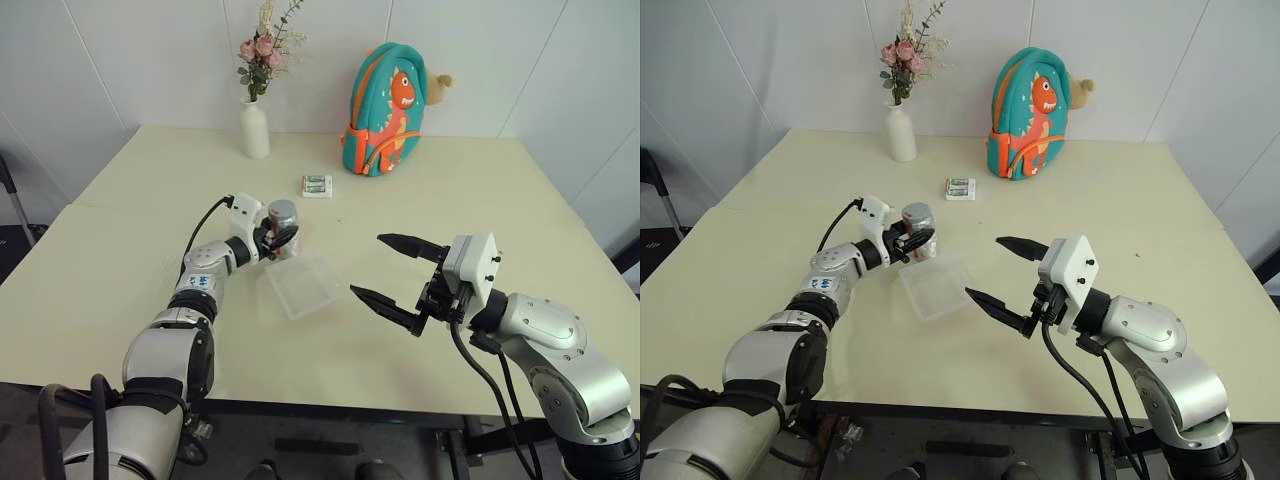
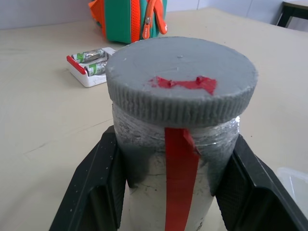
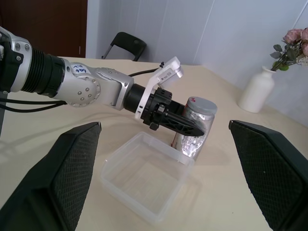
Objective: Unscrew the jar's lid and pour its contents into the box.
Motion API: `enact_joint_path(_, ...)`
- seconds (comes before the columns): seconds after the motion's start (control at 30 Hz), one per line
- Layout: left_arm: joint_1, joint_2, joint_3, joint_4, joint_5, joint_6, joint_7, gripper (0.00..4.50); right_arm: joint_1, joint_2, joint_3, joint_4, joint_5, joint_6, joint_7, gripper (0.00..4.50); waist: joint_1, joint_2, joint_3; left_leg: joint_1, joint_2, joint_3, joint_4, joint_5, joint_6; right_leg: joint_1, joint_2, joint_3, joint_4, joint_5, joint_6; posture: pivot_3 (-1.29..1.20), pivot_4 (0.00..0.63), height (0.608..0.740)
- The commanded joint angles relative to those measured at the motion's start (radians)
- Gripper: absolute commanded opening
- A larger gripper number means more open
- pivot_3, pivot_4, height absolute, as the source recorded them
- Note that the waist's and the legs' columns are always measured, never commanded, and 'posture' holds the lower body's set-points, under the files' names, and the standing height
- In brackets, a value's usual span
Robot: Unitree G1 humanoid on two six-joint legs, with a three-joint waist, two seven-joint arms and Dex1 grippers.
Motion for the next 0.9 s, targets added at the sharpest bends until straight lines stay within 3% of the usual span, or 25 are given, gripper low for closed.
enact_joint_path(0.03,-0.064,0.073,0.034,-0.034,-0.024,-0.04,-0.05,2.06,-0.018,0.001,-0.025,-0.027,0.023,-0.008,-0.011,4.5,-0.001,0.0,0.0,0.0,0.0,0.0,0.0,0.0,0.0,0.0,0.0,0.0,0.0,0.0,0.0,0.0,0.15,0.74)
enact_joint_path(0.13,-0.094,0.15,0.038,-0.073,-0.034,-0.057,-0.15,2.06,-0.026,0.006,-0.017,-0.014,0.033,-0.008,-0.002,4.5,-0.003,0.0,0.0,-0.001,0.0,0.0,-0.001,0.0,-0.001,-0.001,0.001,0.0,0.001,0.0,0.0,0.0,0.15,0.74)
enact_joint_path(0.27,-0.066,0.259,0.012,-0.23,-0.075,0.013,-0.421,2.06,-0.055,0.014,-0.004,0.01,0.056,-0.003,0.015,4.5,-0.006,0.0,0.0,-0.001,0.0,0.0,-0.002,0.001,-0.001,-0.002,0.001,0.0,0.0,0.0,0.0,0.0,0.15,0.74)
enact_joint_path(0.4,0.123,0.305,-0.034,-0.6,-0.155,0.207,-0.574,2.06,-0.099,0.019,0.004,0.041,0.081,0.017,0.025,4.5,-0.001,0.001,-0.001,0.0,0.001,0.0,-0.004,0.001,-0.002,0.0,0.0,0.0,0.0,-0.001,-0.001,0.0,0.15,0.74)
enact_joint_path(0.6,0.431,0.272,-0.052,-1.244,-0.348,0.61,-0.457,2.06,-0.231,0.088,0.054,0.031,0.185,0.17,-0.051,4.5,-0.003,0.001,0.0,0.0,0.002,-0.002,-0.003,0.002,-0.003,-0.002,0.001,0.0,0.005,-0.001,-0.002,0.0,0.15,0.74)
enact_joint_path(0.9,0.495,0.171,-0.109,-1.415,-0.38,0.71,-0.301,2.06,-0.351,0.164,0.144,0.091,0.171,0.296,-0.122,4.5,-0.002,0.001,0.0,0.004,0.002,-0.002,-0.001,0.005,-0.001,0.001,0.002,0.0,0.005,0.0,-0.005,0.0,0.15,0.74)
